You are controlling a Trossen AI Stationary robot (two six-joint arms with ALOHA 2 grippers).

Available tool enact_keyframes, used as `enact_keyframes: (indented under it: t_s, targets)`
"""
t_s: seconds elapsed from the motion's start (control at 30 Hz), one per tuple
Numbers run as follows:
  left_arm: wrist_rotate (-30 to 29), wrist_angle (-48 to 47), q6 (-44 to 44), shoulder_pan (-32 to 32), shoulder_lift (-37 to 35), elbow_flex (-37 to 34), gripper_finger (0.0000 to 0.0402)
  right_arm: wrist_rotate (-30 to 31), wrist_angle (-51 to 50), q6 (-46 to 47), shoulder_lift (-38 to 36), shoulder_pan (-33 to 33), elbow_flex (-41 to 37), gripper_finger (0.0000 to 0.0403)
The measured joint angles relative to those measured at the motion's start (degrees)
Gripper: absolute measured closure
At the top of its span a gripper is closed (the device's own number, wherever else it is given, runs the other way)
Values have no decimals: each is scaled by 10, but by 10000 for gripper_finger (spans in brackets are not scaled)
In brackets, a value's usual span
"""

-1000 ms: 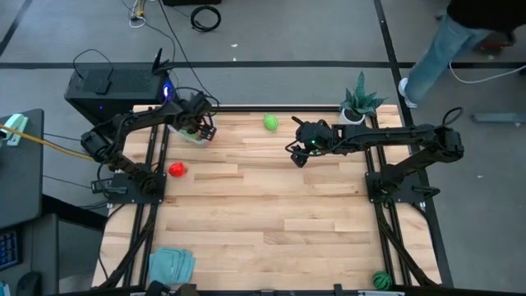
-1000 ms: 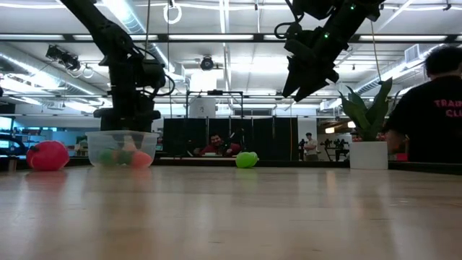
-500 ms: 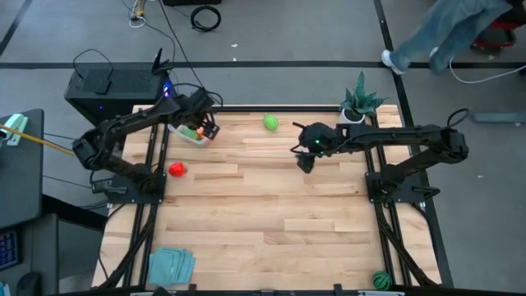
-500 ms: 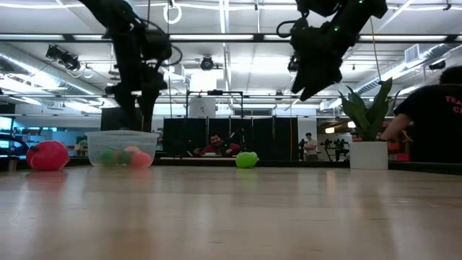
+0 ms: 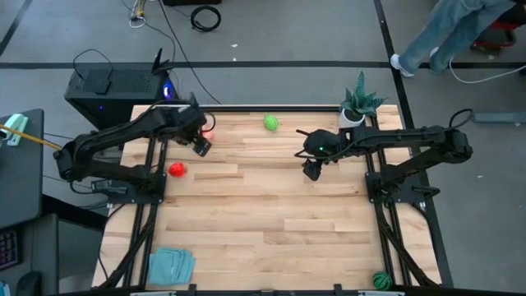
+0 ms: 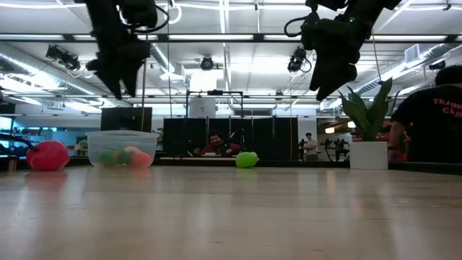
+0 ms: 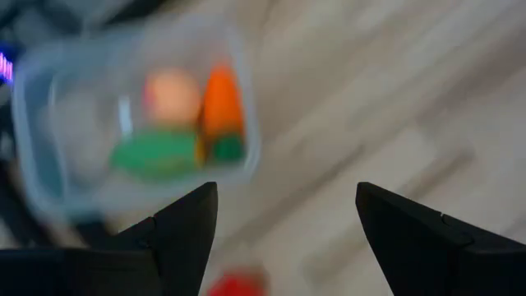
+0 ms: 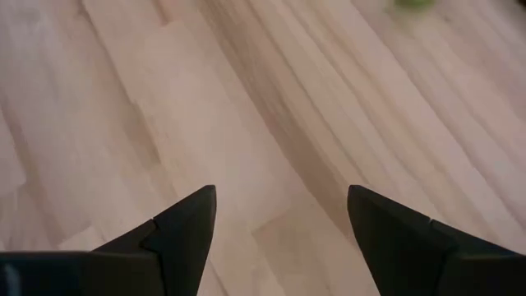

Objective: Pick and placing Produce into tupperware
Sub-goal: Put the red apple into the transparent bin

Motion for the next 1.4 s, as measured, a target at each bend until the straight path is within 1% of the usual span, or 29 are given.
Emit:
enact_keyframes:
  t_s: [0.13,0.27,0.47,0.7,0.97,1.13,1.4]
  targets:
    - [0,-60,-65,-20,-10,-6,106,26,0,0,0,0,0,123]
    - [0,-99,-128,-39,-9,-32,106,34,1,0,0,0,0,123]
    - [1,-97,-187,-52,-9,-100,106,34,15,-2,0,0,0,123]
    - [7,-88,-253,-51,-7,-146,106,34,22,-4,0,0,0,123]
    - [22,-80,-265,-40,-7,-175,106,34,23,-20,0,0,0,123]
    - [32,-47,-285,-40,-7,-202,106,34,32,-41,1,0,0,123]
    - [35,-48,-321,-40,-7,-220,106,34,47,-60,1,0,1,123]
